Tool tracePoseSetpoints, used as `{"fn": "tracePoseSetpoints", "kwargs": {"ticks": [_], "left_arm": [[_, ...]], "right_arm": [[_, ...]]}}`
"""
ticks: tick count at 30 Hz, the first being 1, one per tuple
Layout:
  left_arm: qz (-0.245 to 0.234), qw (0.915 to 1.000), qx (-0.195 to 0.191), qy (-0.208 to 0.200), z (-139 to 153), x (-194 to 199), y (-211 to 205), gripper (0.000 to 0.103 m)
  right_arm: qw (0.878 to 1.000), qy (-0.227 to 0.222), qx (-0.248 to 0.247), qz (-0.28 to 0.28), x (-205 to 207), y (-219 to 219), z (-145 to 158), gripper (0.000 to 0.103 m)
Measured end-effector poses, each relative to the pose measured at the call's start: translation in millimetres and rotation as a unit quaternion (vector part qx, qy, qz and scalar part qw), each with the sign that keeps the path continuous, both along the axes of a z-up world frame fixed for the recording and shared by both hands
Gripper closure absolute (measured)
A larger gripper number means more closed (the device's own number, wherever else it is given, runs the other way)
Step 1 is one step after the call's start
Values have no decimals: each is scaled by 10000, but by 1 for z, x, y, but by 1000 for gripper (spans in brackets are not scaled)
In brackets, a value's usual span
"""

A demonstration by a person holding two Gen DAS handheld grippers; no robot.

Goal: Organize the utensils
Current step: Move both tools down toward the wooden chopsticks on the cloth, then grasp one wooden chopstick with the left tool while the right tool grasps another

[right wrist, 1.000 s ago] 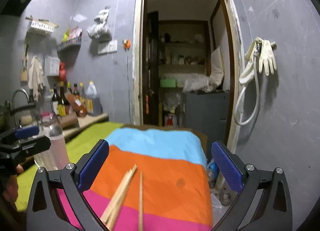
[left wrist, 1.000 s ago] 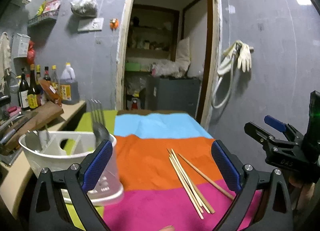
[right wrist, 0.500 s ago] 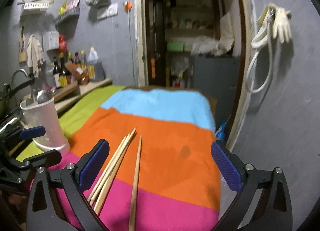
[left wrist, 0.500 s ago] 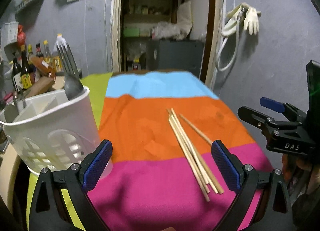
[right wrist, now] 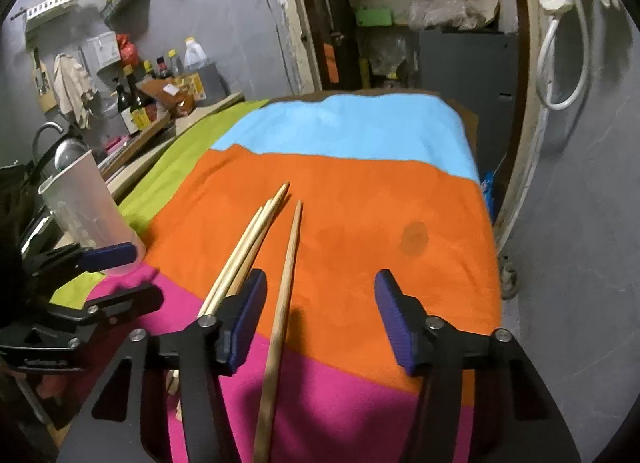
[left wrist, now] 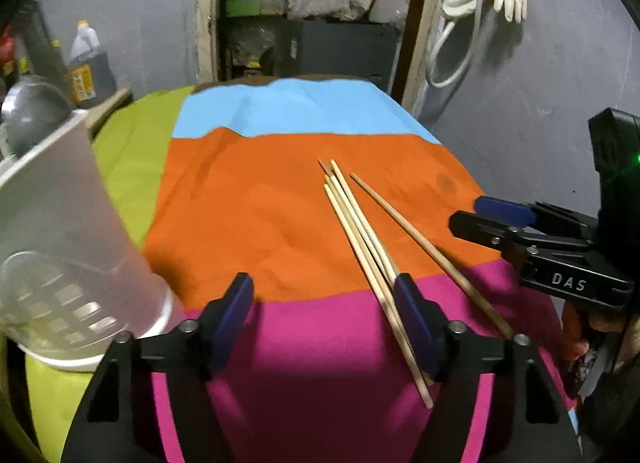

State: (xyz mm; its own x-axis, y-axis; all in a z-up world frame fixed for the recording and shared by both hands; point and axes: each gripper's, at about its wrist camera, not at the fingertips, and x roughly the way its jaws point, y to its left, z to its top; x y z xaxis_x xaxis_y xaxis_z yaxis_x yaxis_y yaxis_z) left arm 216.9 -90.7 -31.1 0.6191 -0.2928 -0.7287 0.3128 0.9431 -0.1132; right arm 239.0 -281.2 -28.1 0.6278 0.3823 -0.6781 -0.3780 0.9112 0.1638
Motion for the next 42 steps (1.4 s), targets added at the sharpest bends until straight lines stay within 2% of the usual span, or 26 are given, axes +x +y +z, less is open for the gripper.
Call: {"fn": "tracePoseSetpoints", "kwargs": {"ticks": [2, 6, 10, 14, 17, 24, 27, 29, 32, 37, 42], "left_arm": [[-90, 9998, -43, 154, -4, 7, -2, 51], [-249, 9984, -163, 478, -11, 21, -5, 52], [-246, 9966, -235, 756, -17, 34, -5, 60], [-195, 9955, -316, 868, -18, 44, -4, 71], [-172, 9951, -317, 922, -18, 49, -5, 74], [-239, 9934, -435, 1033, -17, 61, -10, 74], [-260, 9938, -371, 1020, -17, 64, -14, 74], [-221, 9944, -254, 1001, -17, 66, -16, 82], [-237, 9942, -195, 1034, -17, 66, -16, 86], [-259, 9937, -177, 1076, -18, 67, -16, 87], [-347, 9921, 8, 1206, -18, 74, -24, 87]], "right_arm": [[9999, 114, 18, 87, 4, 3, -3, 60], [9990, 358, 12, 266, 14, 11, -9, 67], [9964, 722, -25, 447, 27, 20, -19, 75], [9961, 741, -199, 427, 34, 24, -21, 86], [9963, 768, -154, 359, 38, 18, -22, 92], [9964, 759, -137, 351, 40, 17, -23, 93], [9966, 718, -208, 338, 38, 16, -22, 93], [9968, 713, -201, 304, 38, 13, -22, 94], [9969, 714, -192, 260, 37, 9, -22, 94], [9969, 726, -225, 223, 37, 8, -22, 94], [9951, 956, -221, 132, 49, 14, -22, 93]]}}
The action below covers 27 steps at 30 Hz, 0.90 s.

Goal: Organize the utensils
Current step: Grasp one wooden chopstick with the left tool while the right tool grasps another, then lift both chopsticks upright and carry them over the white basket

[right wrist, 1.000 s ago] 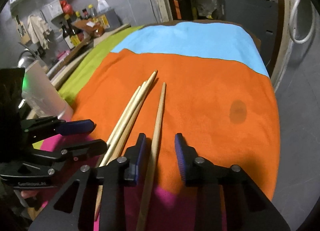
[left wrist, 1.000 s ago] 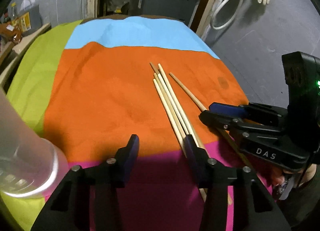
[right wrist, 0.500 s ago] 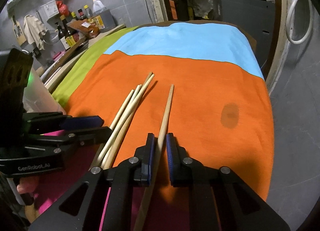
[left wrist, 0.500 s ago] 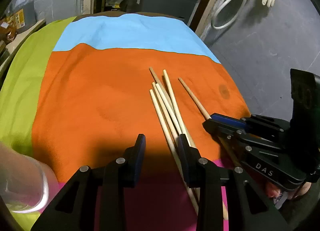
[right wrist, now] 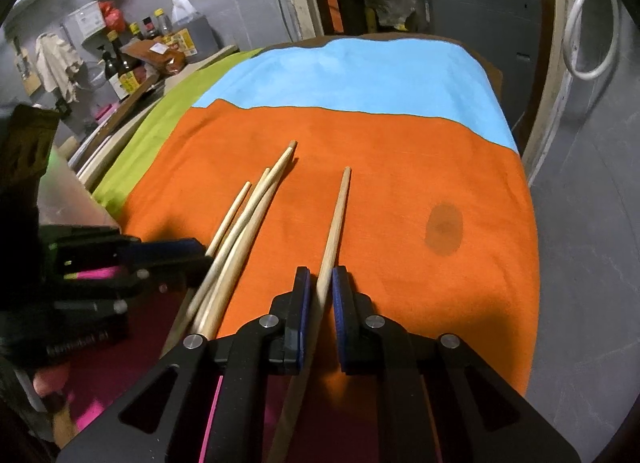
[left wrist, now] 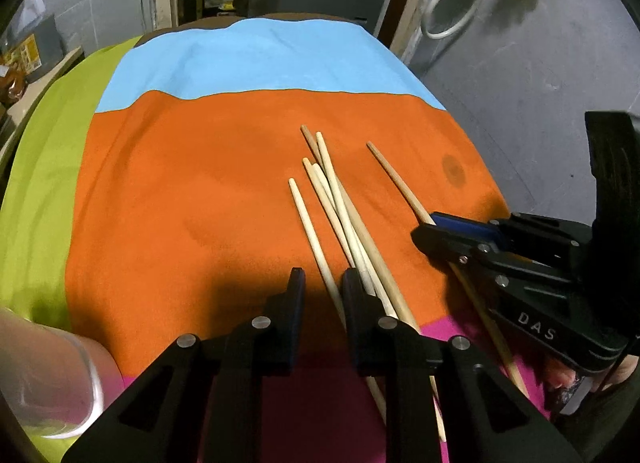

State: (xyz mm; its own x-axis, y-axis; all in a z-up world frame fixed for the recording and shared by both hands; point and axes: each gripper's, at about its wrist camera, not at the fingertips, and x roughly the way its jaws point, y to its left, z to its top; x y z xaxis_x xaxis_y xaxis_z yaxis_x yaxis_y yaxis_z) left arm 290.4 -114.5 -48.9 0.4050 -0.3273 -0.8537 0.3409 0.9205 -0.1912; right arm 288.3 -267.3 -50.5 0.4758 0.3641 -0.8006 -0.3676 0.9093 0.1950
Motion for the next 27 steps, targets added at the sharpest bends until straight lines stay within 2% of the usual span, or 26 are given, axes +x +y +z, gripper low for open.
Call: {"fn": "tracePoseSetpoints", "kwargs": {"ticks": [3, 8, 15, 17, 21, 24, 27], "left_arm": [[80, 9999, -96, 114, 0, 2, 4, 97], [204, 9995, -196, 141, 4, -4, 8, 100], [300, 9988, -305, -235, 20, -35, 21, 101], [357, 9978, -346, -436, 27, -45, 24, 101], [475, 9903, -551, -1184, 46, -71, 33, 101], [537, 9801, -653, -1798, 61, -88, 35, 101], [614, 9662, -741, -2392, 77, -105, 40, 101]], "right_arm": [[9999, 111, 88, -91, 4, 2, 0, 93], [9995, 139, 232, -151, -2, 4, 2, 98], [9970, -222, 661, -325, -28, -1, 19, 98], [9957, -429, 729, -366, -38, 0, 26, 98], [9904, -1001, 860, -417, -61, 2, 44, 98], [9842, -1481, 851, -475, -79, 8, 58, 98], [9751, -1963, 907, -498, -95, 17, 72, 98]]}}
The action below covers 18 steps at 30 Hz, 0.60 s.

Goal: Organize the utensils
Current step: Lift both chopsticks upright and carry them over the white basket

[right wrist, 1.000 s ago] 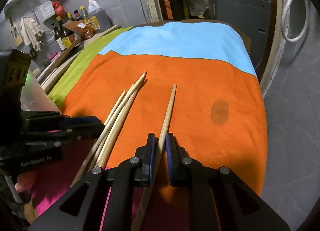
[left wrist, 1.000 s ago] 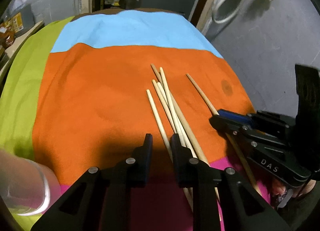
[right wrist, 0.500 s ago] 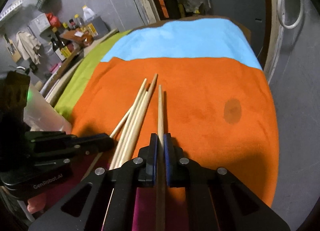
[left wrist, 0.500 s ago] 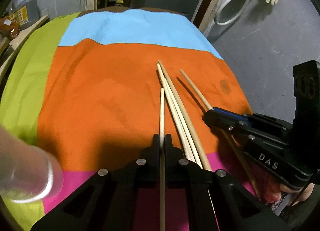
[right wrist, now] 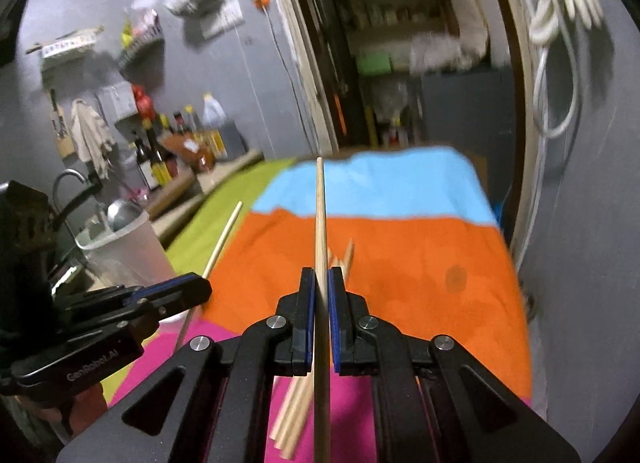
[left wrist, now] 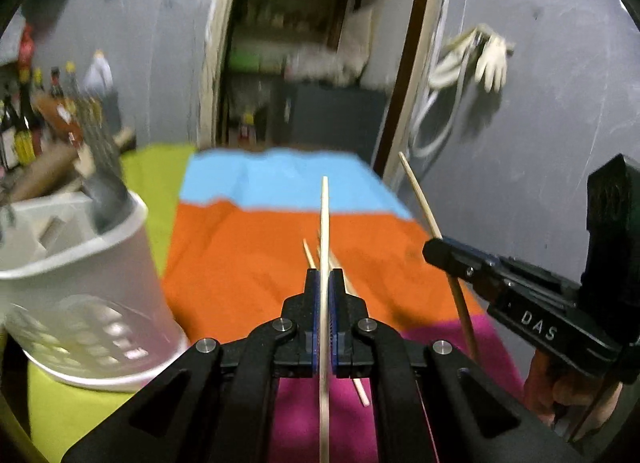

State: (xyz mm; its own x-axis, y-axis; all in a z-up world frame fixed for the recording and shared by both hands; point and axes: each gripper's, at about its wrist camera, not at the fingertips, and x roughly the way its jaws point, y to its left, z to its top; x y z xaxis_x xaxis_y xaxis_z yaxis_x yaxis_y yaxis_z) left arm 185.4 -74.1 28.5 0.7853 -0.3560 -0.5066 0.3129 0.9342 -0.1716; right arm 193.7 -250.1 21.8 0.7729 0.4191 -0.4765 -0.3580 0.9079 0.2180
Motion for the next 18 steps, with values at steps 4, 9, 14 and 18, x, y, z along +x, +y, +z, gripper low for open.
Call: {"fn": "tracePoseSetpoints", "kwargs": {"ticks": [4, 9, 14, 18], "left_arm": [[228, 9975, -92, -660, 21, -20, 9, 101], [491, 9908, -307, -1221, 44, -34, 26, 101], [757, 9825, -467, -1637, 68, -40, 56, 101], [1017, 9754, -535, -1882, 86, -47, 86, 101]], "right_arm": [[9979, -616, 189, -74, -16, 11, 21, 98], [9896, -1352, 464, -146, -27, 28, 48, 98], [9791, -1926, 638, -125, -36, 46, 69, 98], [9711, -2224, 861, -18, -35, 68, 84, 98]]}}
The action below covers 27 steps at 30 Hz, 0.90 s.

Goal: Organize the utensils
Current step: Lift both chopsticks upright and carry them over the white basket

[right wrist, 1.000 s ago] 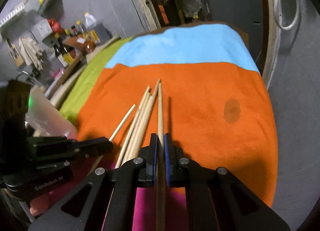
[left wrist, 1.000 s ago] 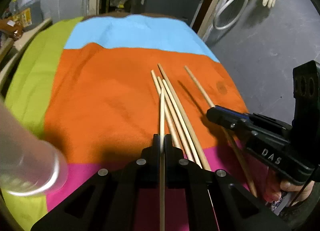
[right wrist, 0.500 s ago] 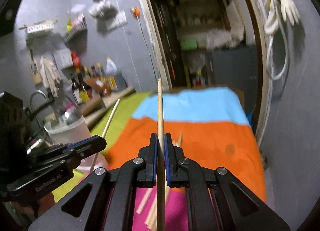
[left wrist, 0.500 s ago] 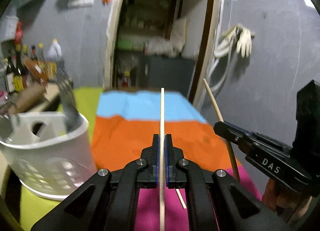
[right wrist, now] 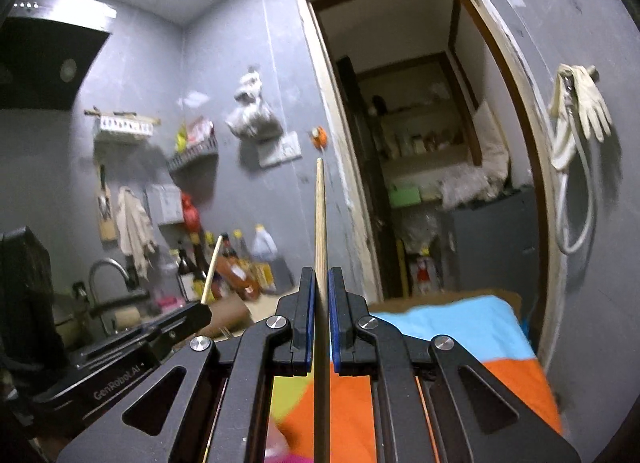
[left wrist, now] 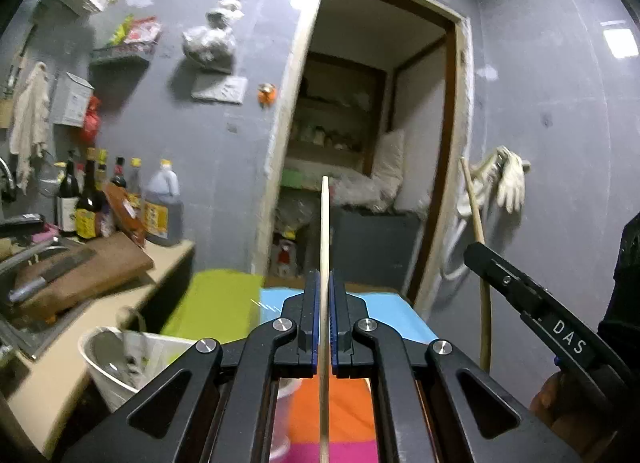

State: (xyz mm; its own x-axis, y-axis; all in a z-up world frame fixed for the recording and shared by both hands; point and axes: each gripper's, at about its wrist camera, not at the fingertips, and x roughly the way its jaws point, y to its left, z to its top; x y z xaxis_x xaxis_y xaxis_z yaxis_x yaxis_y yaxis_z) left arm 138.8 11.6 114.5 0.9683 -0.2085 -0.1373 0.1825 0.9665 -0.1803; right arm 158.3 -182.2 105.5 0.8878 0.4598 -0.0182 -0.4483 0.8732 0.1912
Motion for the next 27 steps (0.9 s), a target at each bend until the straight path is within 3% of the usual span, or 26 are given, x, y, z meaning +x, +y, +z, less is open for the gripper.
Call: {"fn": "tracePoseSetpoints", "kwargs": {"ticks": [5, 16, 22, 27], "left_arm": [[335, 9988, -259, -265, 15, -1, 47, 101], [893, 9896, -1071, -360, 19, 17, 144, 101], [1140, 9864, -1067, -518, 8, 28, 157, 101], [1293, 9857, -945, -525, -7, 37, 152, 101]], "right_arm": [[9991, -306, 241, 168, 4, 28, 13, 98], [9935, -621, 841, 454, 29, 94, 14, 98], [9926, -807, 857, 310, 36, 109, 11, 98], [9941, -912, 591, 25, 40, 121, -1, 98]]}}
